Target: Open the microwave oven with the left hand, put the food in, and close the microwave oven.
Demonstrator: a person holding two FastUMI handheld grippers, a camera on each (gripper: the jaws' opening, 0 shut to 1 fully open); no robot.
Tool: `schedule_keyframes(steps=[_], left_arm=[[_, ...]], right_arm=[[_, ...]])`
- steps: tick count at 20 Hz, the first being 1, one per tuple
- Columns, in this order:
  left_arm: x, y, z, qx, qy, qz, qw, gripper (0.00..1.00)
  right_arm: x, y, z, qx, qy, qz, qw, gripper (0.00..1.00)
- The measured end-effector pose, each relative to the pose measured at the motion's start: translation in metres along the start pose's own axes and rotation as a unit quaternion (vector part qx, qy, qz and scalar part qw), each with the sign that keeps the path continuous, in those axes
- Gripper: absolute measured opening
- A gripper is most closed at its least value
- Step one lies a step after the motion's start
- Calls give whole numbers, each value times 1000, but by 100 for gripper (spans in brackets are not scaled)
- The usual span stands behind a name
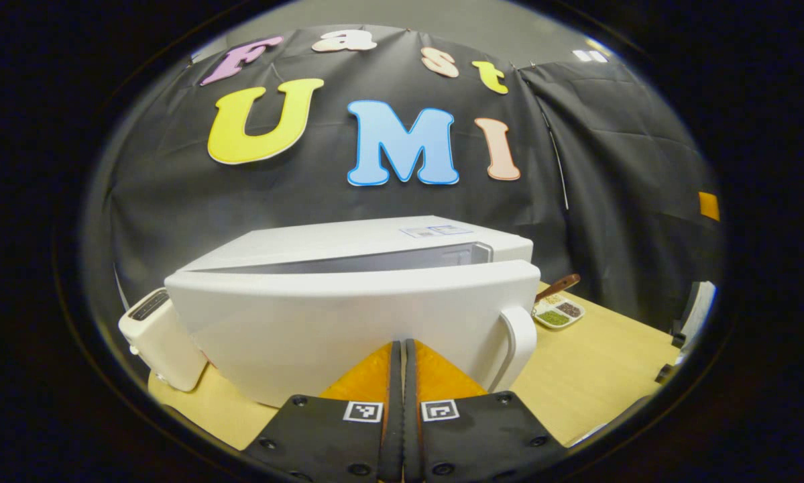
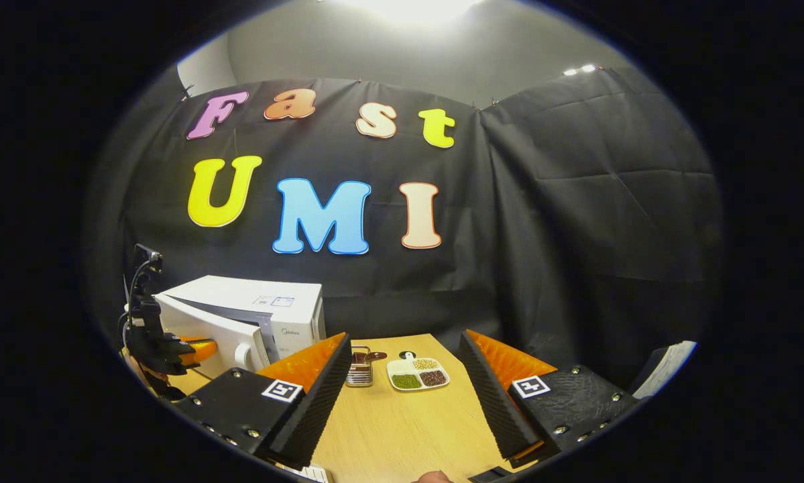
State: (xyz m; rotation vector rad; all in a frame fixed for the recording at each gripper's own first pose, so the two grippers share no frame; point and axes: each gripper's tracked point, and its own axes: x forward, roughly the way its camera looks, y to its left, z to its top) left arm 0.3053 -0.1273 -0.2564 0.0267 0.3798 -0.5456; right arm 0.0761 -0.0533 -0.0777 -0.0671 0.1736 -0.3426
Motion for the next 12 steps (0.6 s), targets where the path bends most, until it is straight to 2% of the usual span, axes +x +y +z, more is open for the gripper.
schedule_keyframes(steps=[9,12], left_arm=[[30,21,12,-14,-10,28,999,7],[32,23,14,-20,-16,28,999,7]], right_arm=[[0,0,-5,-7,5,-12,1000,98],[2,1,-1,-3,4,-10,1000,98]])
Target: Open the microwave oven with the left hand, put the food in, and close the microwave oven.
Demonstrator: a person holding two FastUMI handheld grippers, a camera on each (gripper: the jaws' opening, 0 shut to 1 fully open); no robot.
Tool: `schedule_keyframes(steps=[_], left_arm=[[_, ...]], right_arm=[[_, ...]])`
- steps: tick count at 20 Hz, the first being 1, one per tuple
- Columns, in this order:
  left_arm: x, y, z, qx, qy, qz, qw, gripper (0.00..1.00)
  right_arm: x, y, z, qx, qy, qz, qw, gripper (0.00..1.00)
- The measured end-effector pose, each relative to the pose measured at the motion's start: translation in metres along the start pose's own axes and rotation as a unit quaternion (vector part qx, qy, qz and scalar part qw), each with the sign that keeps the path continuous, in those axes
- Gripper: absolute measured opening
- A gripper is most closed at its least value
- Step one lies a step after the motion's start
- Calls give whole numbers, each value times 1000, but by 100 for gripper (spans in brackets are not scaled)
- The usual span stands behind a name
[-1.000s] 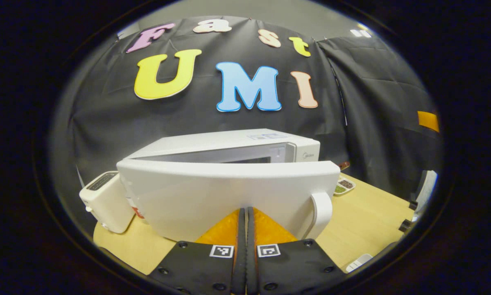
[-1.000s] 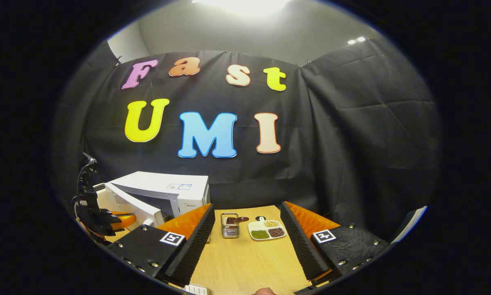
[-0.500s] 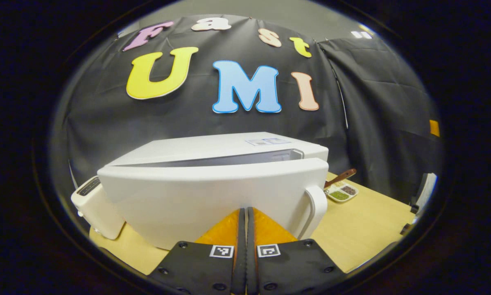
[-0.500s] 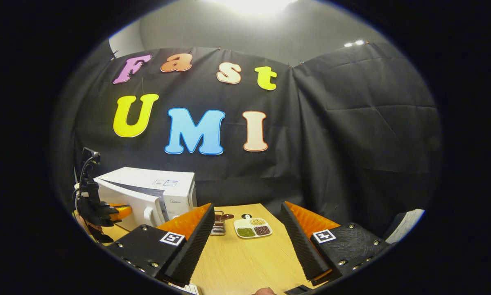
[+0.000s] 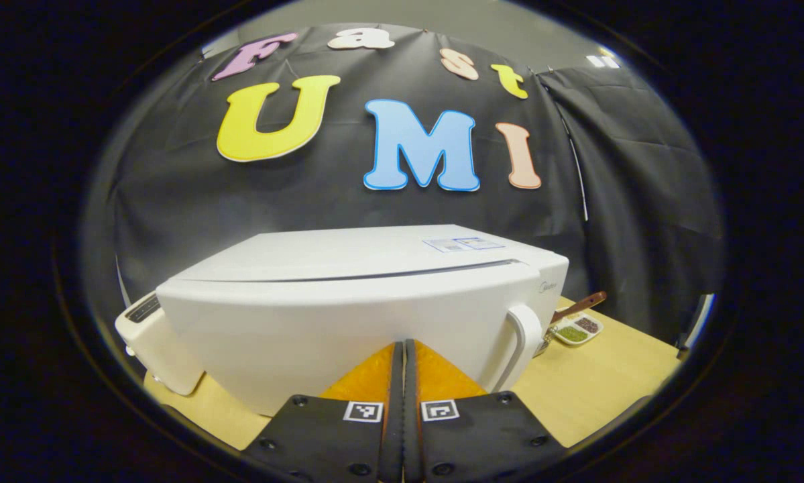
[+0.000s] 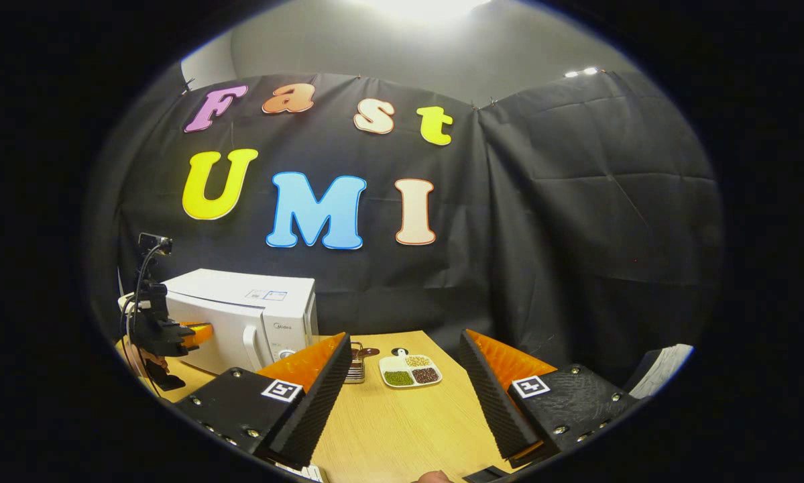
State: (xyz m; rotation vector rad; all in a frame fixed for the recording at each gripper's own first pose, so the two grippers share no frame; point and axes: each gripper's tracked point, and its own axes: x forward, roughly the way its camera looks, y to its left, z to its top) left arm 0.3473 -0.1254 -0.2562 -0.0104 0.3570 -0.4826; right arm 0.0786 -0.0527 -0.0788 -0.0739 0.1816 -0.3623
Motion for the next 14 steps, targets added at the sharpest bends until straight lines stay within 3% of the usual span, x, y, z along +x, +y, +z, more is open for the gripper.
schedule_keyframes(steps=[8,14], left_arm=[[3,-5,5,13,3,26,1000,7],[-65,-44,52,9,-48,27,998,7]], right_arm=[[-7,22,12,5,-9,40,999,98],[-18,33,19,5,-26,105,994,97]])
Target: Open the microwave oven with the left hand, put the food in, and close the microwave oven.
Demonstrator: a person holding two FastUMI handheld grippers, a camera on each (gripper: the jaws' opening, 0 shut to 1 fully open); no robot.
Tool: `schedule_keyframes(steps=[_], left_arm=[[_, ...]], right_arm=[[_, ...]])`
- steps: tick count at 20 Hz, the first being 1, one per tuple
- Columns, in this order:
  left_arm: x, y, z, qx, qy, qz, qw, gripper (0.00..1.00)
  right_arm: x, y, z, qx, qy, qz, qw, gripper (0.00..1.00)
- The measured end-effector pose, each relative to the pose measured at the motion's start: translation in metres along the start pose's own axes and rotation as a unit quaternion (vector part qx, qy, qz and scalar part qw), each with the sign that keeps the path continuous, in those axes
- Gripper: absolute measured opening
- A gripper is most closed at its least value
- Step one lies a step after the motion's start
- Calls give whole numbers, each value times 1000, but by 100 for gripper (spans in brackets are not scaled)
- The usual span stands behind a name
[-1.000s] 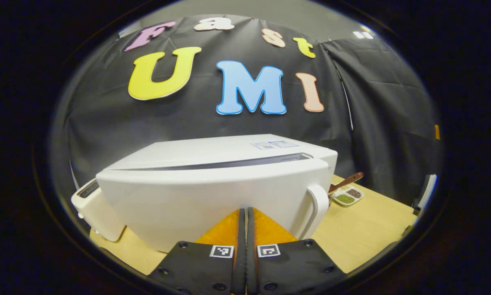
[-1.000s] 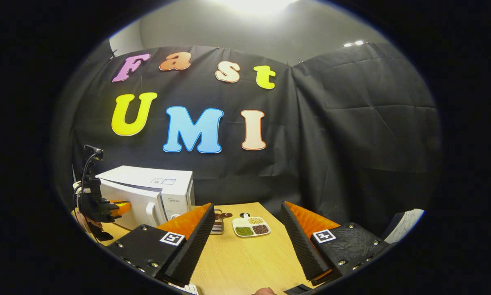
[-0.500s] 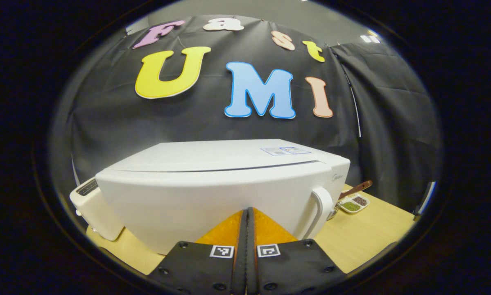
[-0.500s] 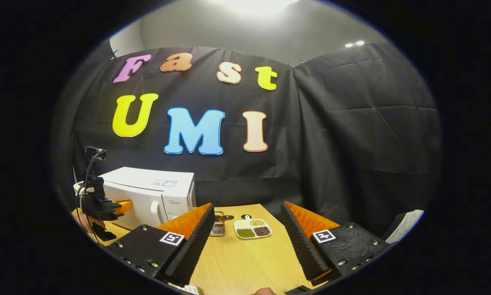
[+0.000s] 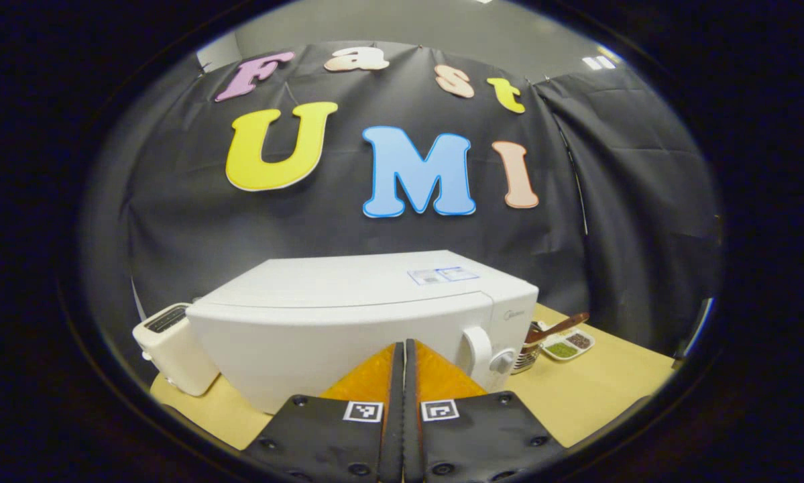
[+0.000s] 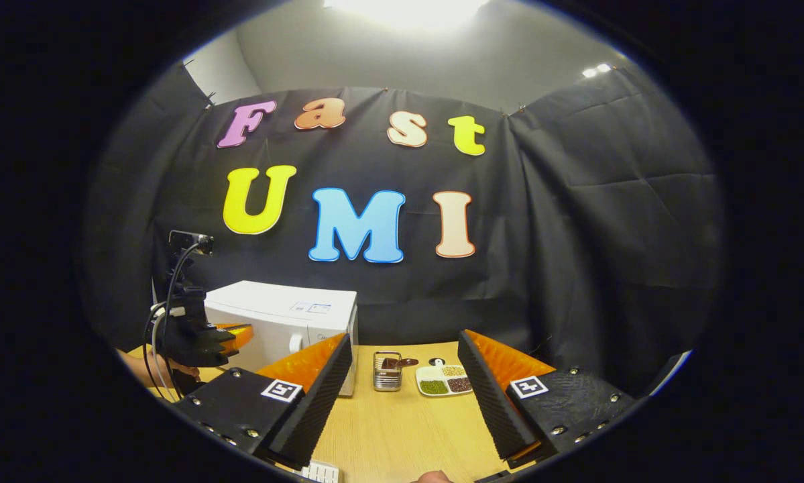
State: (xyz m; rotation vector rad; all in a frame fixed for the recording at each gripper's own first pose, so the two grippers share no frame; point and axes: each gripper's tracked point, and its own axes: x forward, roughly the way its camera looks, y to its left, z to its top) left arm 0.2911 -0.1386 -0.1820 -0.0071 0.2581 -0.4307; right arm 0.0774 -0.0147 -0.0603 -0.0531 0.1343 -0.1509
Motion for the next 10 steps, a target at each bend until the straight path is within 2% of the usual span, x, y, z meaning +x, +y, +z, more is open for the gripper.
schedule_keyframes(steps=[10], left_arm=[[-128,-21,69,3,-66,65,996,7]], right_arm=[[-34,-25,5,29,-21,66,997,97]])
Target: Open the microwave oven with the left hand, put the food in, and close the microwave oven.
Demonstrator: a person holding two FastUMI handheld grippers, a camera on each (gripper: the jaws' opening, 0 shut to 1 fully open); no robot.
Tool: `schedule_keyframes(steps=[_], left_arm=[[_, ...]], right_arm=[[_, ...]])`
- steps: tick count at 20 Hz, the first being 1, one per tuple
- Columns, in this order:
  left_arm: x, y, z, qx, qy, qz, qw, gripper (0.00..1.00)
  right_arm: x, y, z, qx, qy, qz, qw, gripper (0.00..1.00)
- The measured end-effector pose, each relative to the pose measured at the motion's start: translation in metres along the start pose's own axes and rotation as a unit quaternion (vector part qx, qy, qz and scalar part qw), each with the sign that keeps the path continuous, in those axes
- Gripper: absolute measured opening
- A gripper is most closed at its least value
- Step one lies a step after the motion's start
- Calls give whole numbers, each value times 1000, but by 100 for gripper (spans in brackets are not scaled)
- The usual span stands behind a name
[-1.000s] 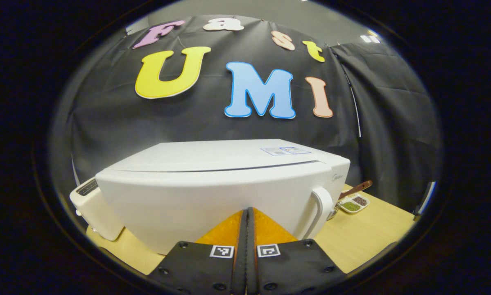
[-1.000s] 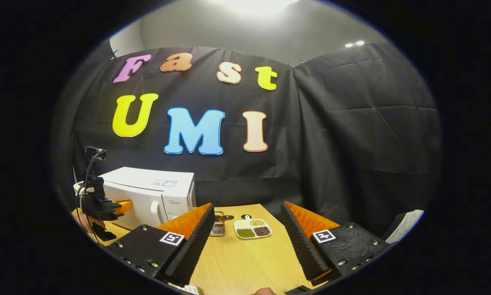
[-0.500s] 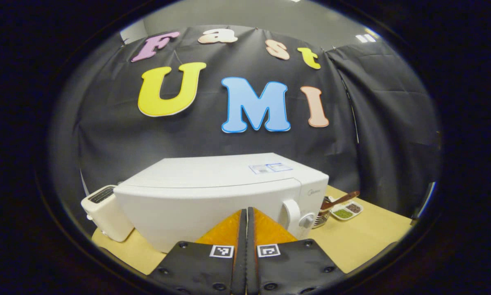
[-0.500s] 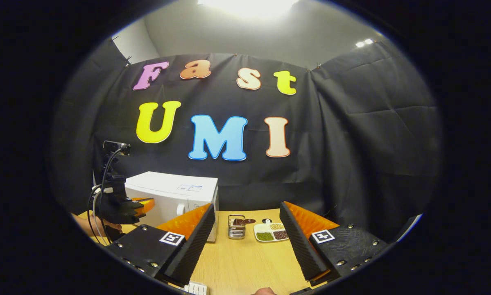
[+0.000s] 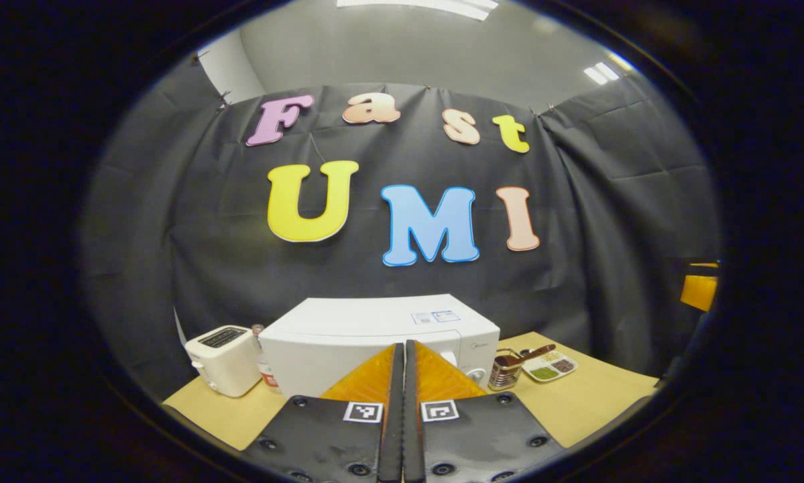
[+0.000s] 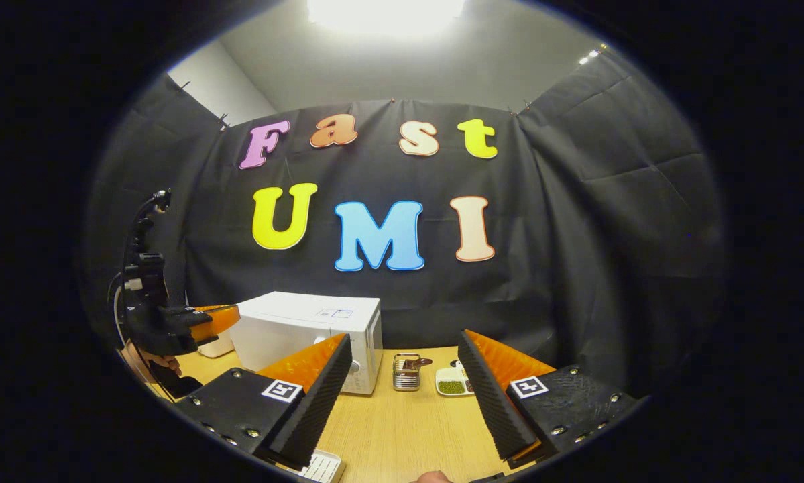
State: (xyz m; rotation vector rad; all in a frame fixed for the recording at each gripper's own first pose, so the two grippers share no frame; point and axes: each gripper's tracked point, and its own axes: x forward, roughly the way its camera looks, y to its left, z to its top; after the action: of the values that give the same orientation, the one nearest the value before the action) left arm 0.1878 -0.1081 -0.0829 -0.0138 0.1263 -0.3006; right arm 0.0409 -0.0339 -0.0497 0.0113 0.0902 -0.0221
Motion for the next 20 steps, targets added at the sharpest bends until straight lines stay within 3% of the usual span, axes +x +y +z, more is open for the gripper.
schedule_keyframes(steps=[8,12,20], left_arm=[[-97,-4,27,11,-22,45,999,6],[-133,-5,35,10,-25,47,999,7],[-177,21,67,16,-57,67,996,8]], right_arm=[[-36,-10,-2,1,-7,34,999,96],[-49,-2,0,-7,-13,45,999,97],[-55,16,9,-11,-27,33,999,96]])
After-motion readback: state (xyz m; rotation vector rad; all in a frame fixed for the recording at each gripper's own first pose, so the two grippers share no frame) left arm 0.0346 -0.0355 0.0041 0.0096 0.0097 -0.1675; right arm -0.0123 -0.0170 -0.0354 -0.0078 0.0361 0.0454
